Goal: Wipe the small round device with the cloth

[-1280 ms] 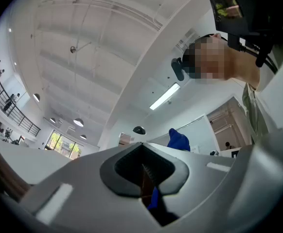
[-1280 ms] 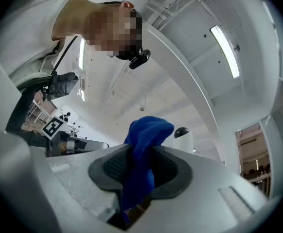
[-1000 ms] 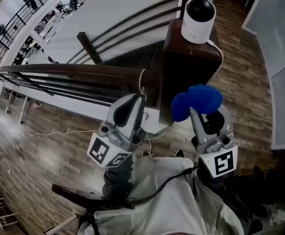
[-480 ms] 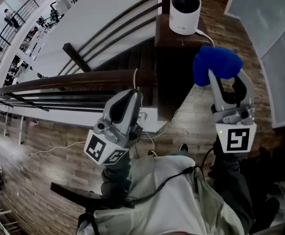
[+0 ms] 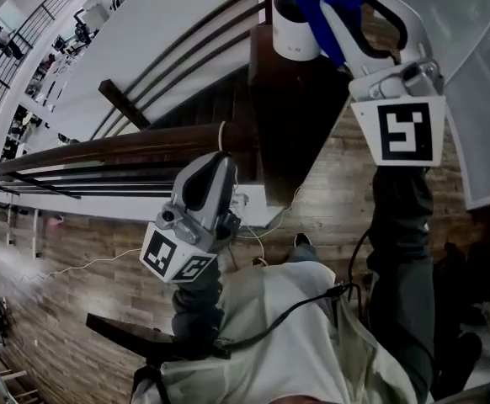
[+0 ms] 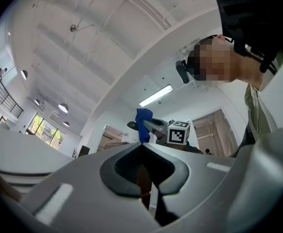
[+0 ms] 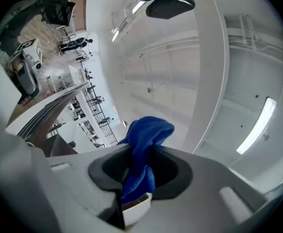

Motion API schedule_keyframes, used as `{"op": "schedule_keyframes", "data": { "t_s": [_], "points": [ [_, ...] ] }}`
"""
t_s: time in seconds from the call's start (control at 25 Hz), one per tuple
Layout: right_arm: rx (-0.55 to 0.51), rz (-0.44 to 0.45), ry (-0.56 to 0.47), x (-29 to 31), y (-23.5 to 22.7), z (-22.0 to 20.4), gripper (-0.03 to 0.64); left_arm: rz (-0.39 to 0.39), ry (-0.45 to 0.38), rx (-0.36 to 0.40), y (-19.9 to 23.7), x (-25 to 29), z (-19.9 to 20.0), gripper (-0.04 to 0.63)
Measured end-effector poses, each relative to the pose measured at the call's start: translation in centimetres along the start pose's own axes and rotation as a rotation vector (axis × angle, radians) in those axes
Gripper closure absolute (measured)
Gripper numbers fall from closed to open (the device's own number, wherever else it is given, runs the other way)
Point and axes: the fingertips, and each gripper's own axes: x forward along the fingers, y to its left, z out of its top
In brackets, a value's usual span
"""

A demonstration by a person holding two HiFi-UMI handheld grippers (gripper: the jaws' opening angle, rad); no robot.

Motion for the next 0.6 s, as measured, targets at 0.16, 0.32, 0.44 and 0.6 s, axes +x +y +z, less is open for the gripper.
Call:
{"op": "schedule_keyframes", "data": {
  "t_s": [0.16,0.32,0.44,0.6],
  "points": [
    [0.007,0.060,0.015,-0.3,1.4,-0.8,0.508,0.013,-0.014,0.010,-0.5,0.5,0.0,0.592],
    [-0.015,0.174,0.067,-2.3,5.7,-2.3,0.509,0.036,-0.019,0.006,-0.4,0.7,-0.7,0.594],
    [-0.071,0.210,0.015,-2.9,7.2,-1.8,0.508,0.050,-0.012,0.003,-0.4,1.1,-1.3,0.592],
    [-0.056,0.038,-0.113,-1.8,0.4,0.4,0.509,0.072,-0.004,0.005,-0.6,1.1,-1.8,0.592]
  ]
}}
